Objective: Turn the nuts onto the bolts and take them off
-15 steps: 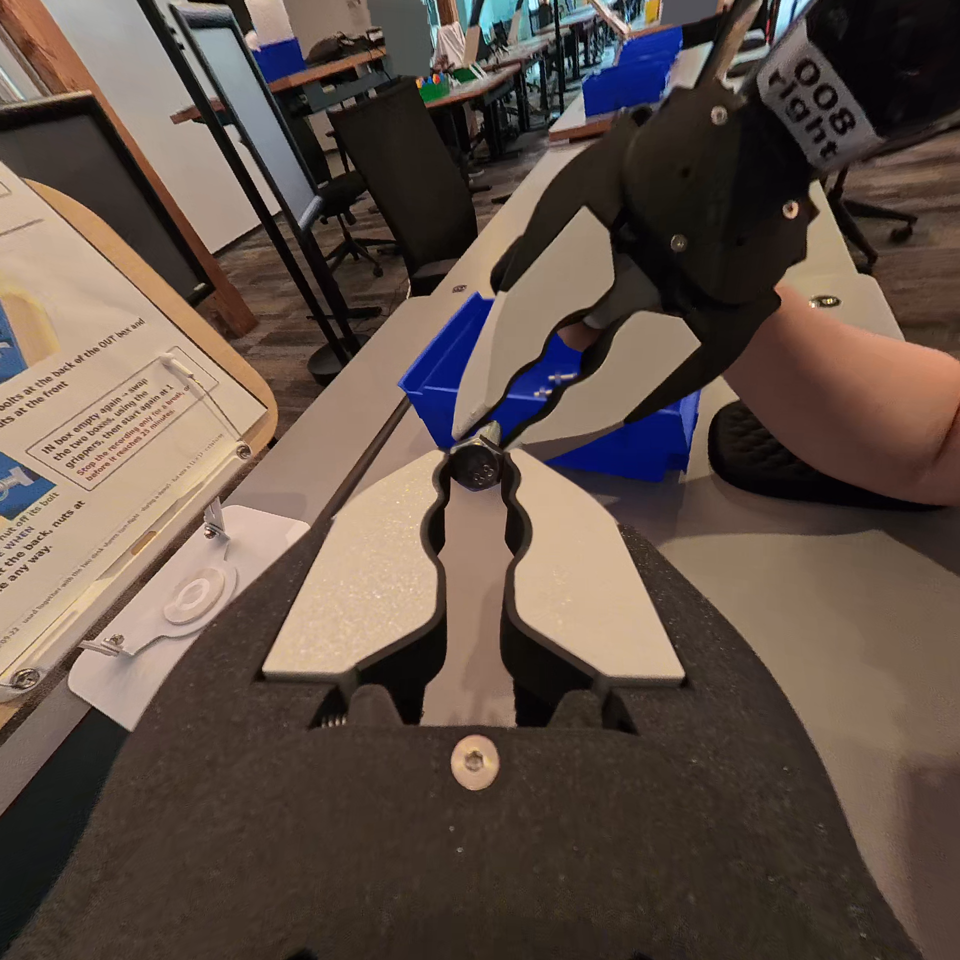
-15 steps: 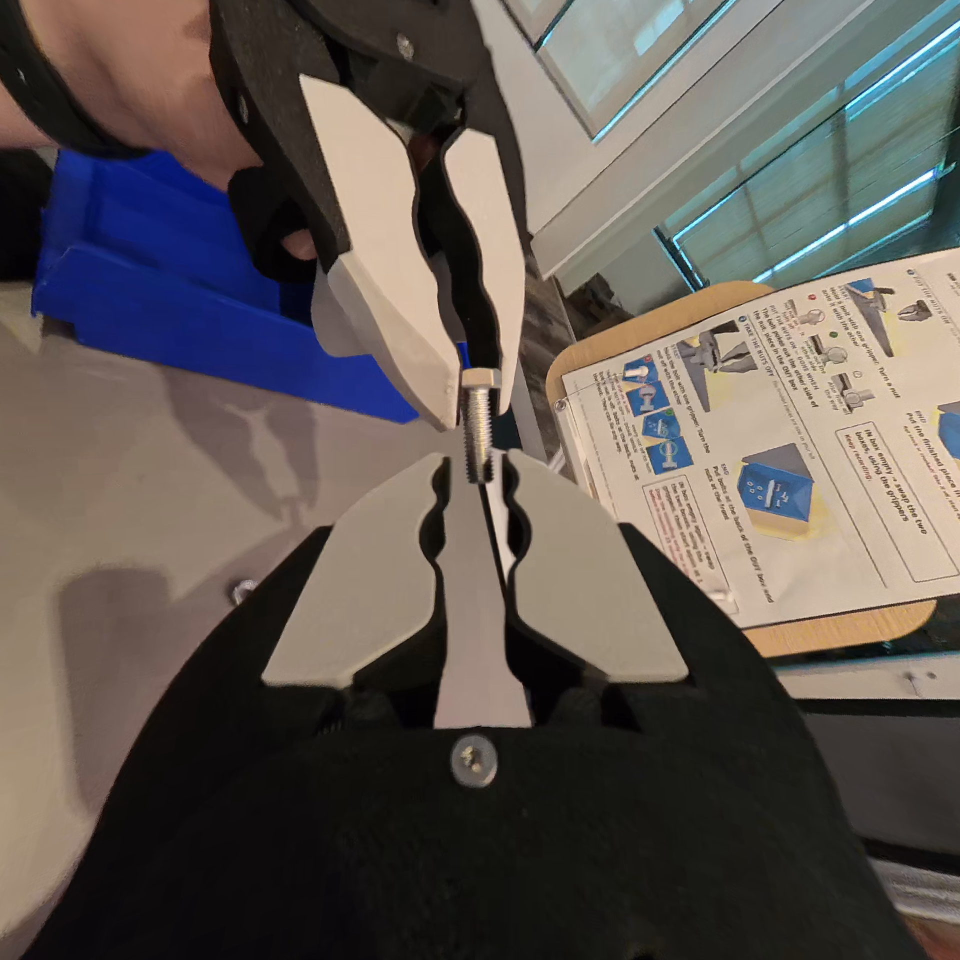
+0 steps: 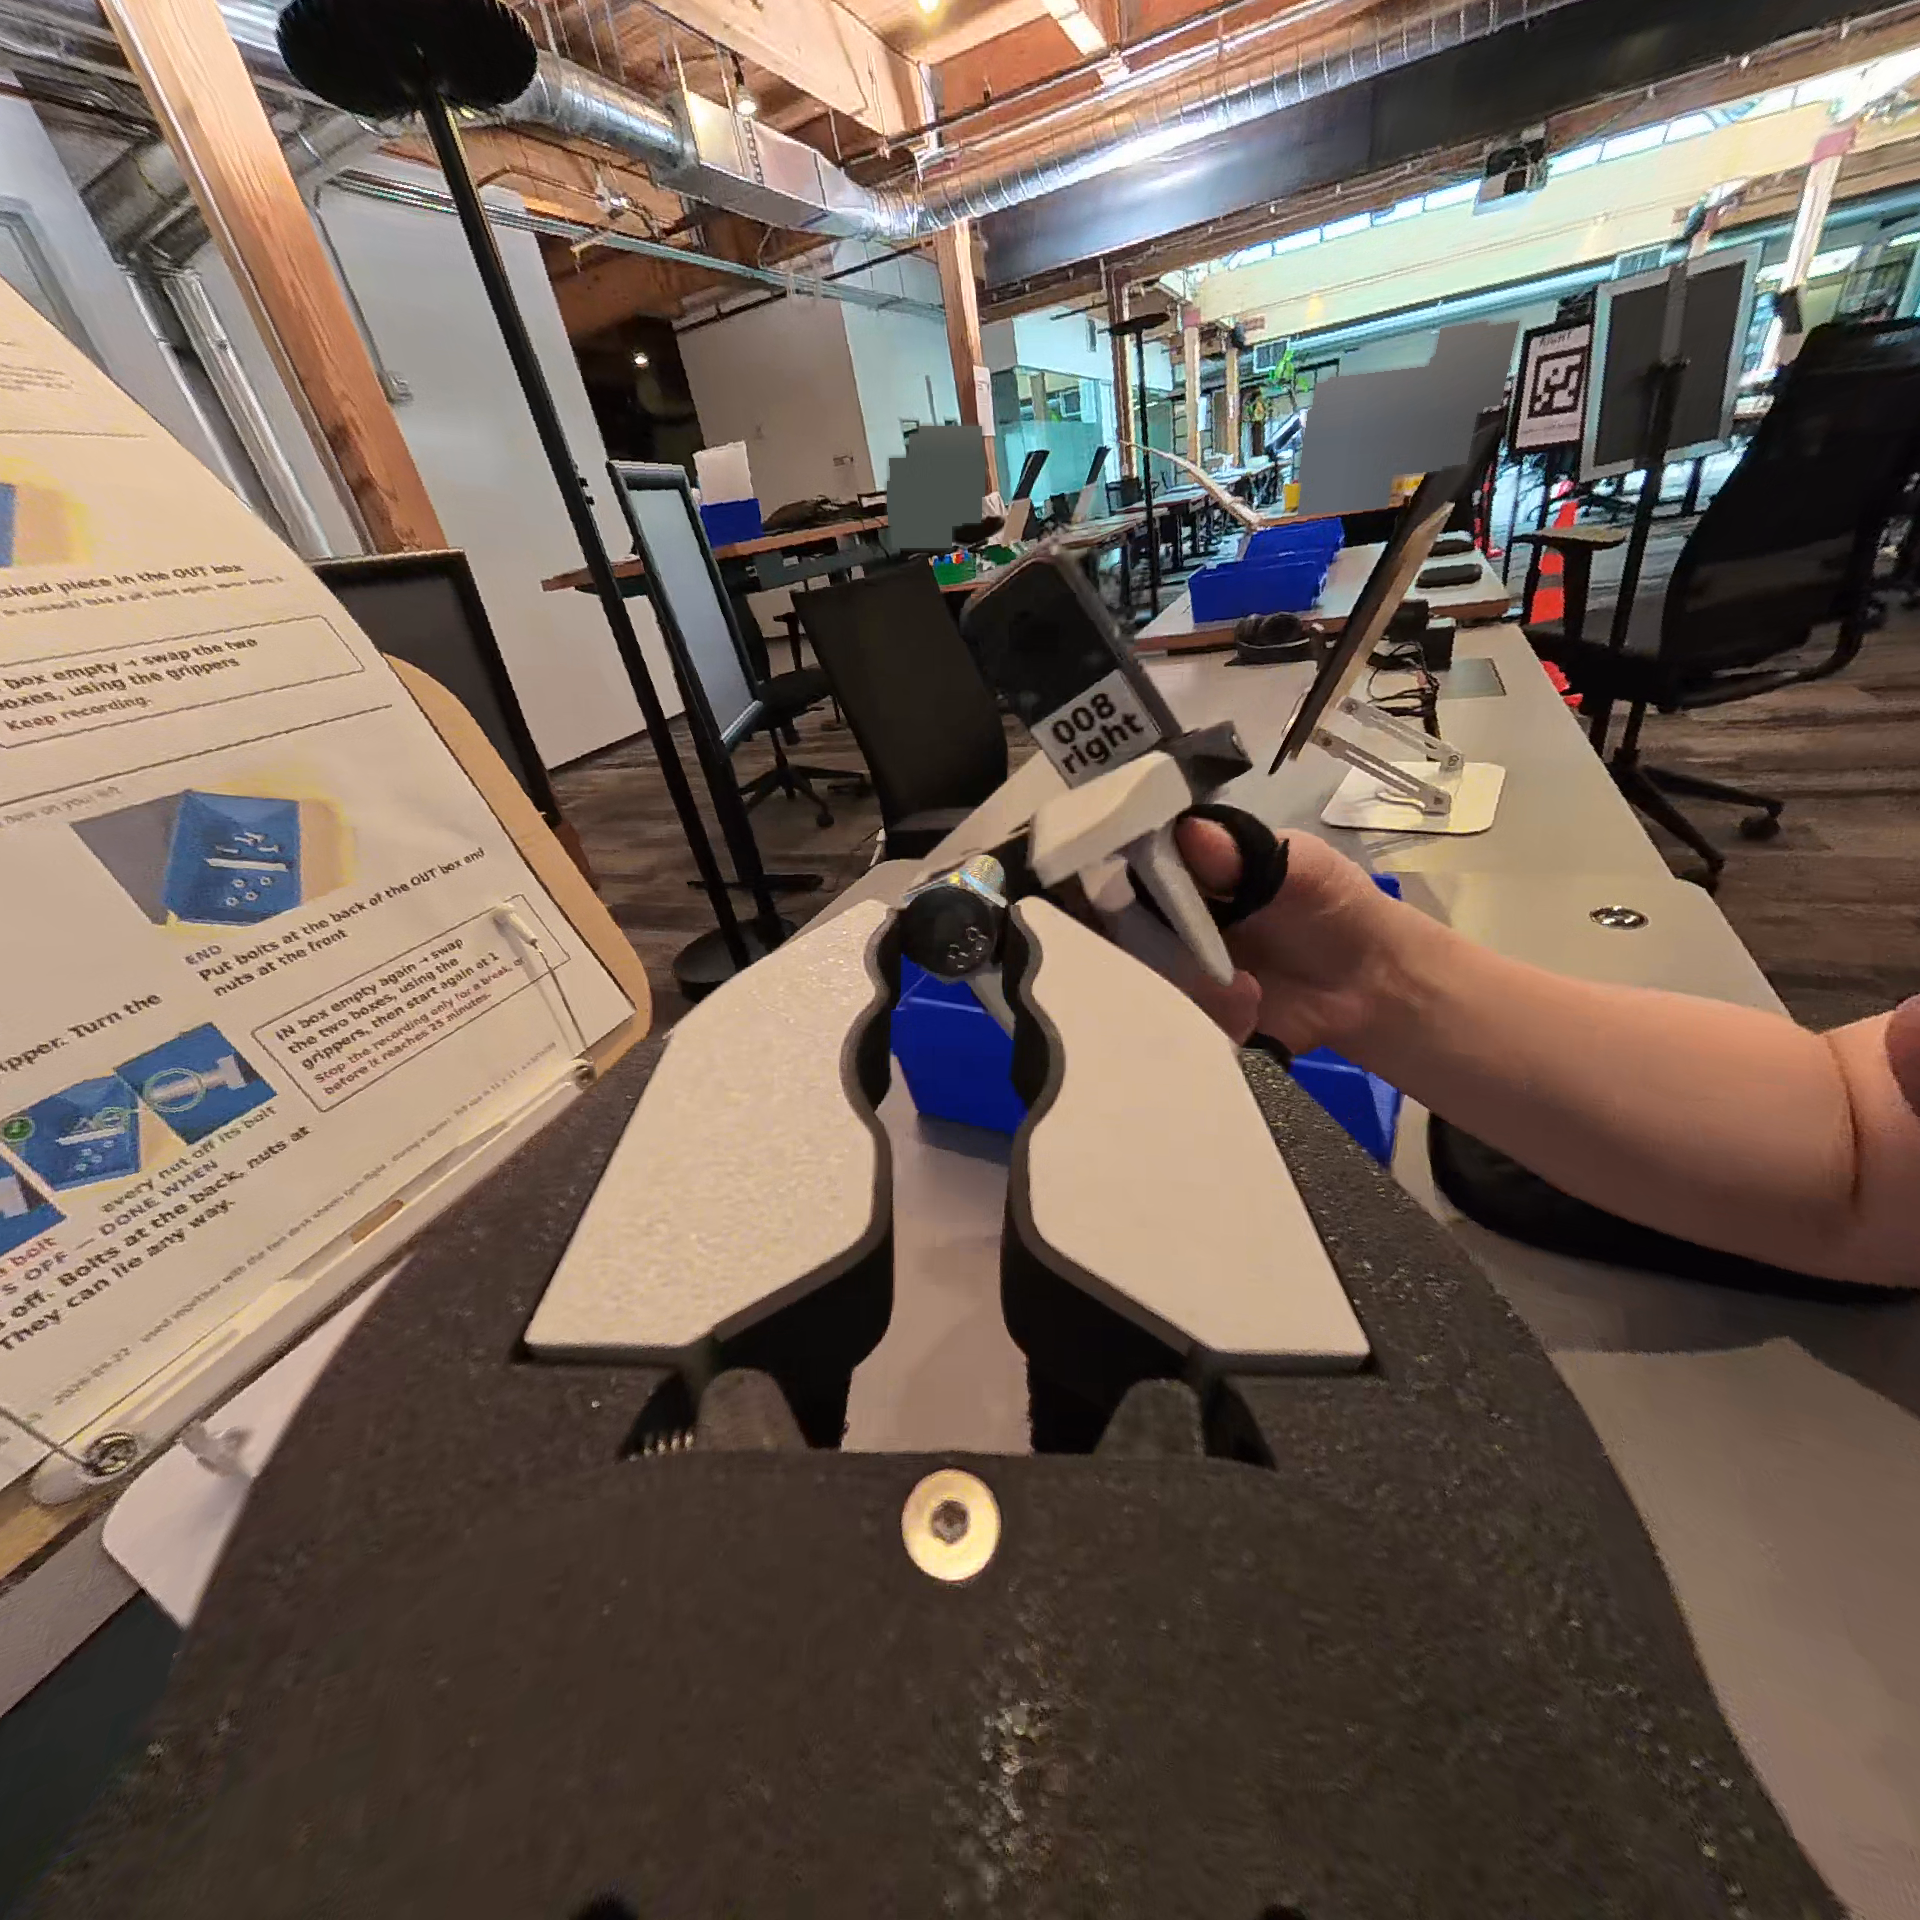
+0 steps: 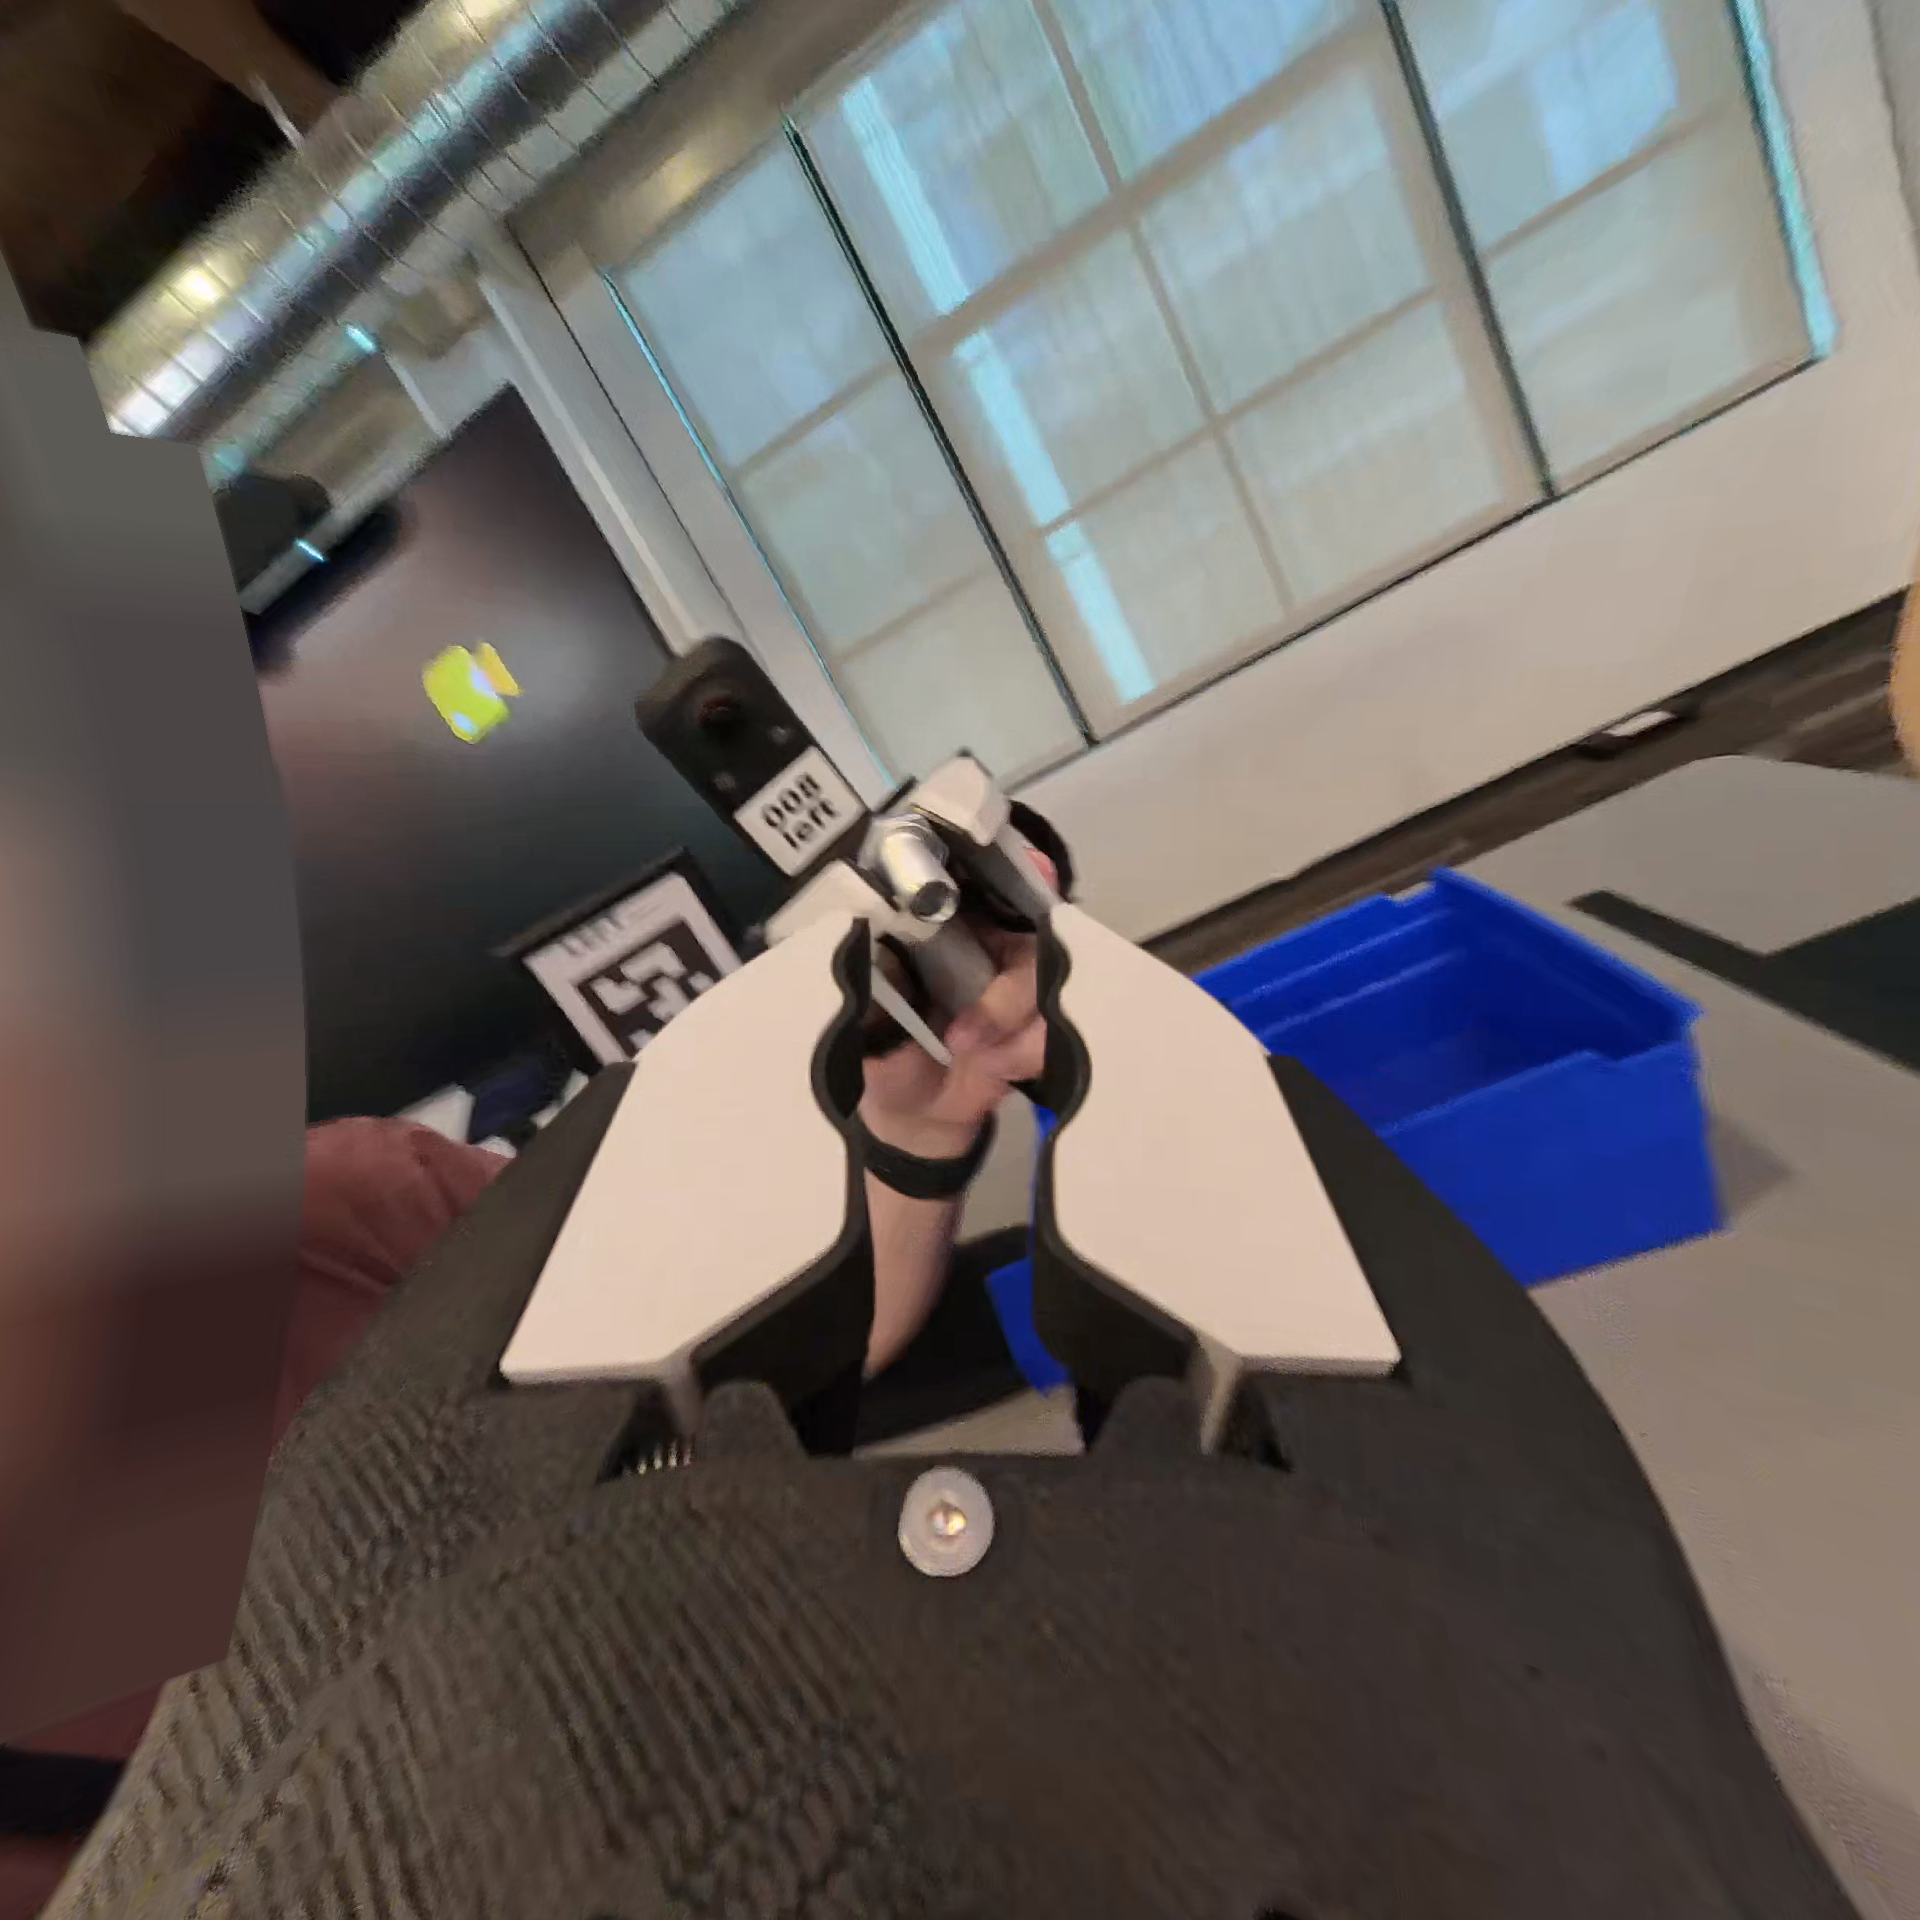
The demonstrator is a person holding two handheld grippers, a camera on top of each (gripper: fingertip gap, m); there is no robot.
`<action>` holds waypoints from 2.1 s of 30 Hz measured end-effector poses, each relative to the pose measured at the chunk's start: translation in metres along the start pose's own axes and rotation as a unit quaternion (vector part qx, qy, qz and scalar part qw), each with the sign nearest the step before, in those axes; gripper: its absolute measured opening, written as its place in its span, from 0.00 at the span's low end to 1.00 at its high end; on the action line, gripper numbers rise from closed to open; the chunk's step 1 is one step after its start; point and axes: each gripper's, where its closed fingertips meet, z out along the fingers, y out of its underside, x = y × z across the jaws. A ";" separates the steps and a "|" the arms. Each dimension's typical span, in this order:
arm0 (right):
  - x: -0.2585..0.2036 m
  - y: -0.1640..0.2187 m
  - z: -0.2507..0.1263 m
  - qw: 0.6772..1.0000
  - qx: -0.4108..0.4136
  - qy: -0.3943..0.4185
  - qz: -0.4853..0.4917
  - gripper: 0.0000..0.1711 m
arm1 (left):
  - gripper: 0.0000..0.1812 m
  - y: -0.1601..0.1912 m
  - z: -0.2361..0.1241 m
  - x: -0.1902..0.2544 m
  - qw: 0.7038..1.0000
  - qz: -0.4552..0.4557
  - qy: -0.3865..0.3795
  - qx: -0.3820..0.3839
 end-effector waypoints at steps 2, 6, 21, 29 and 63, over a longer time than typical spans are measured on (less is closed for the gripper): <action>-0.005 0.000 0.006 0.998 0.019 -0.026 0.053 0.16 | 0.10 0.003 0.001 -0.001 1.000 0.014 -0.008 -0.012; -0.004 0.003 0.010 0.993 0.031 -0.041 0.103 0.09 | 0.10 0.008 0.004 0.001 0.999 0.035 -0.017 -0.027; 0.013 0.010 -0.010 0.964 -0.117 0.184 -0.153 0.06 | 0.23 0.055 0.017 -0.006 0.981 0.088 -0.054 -0.163; 0.018 0.025 -0.013 0.918 -0.201 0.271 -0.208 0.06 | 0.18 0.084 0.030 -0.001 0.969 0.119 -0.051 -0.212; 0.020 0.038 -0.019 0.909 -0.252 0.258 -0.210 0.06 | 0.08 0.089 0.040 0.008 0.974 0.107 -0.033 -0.198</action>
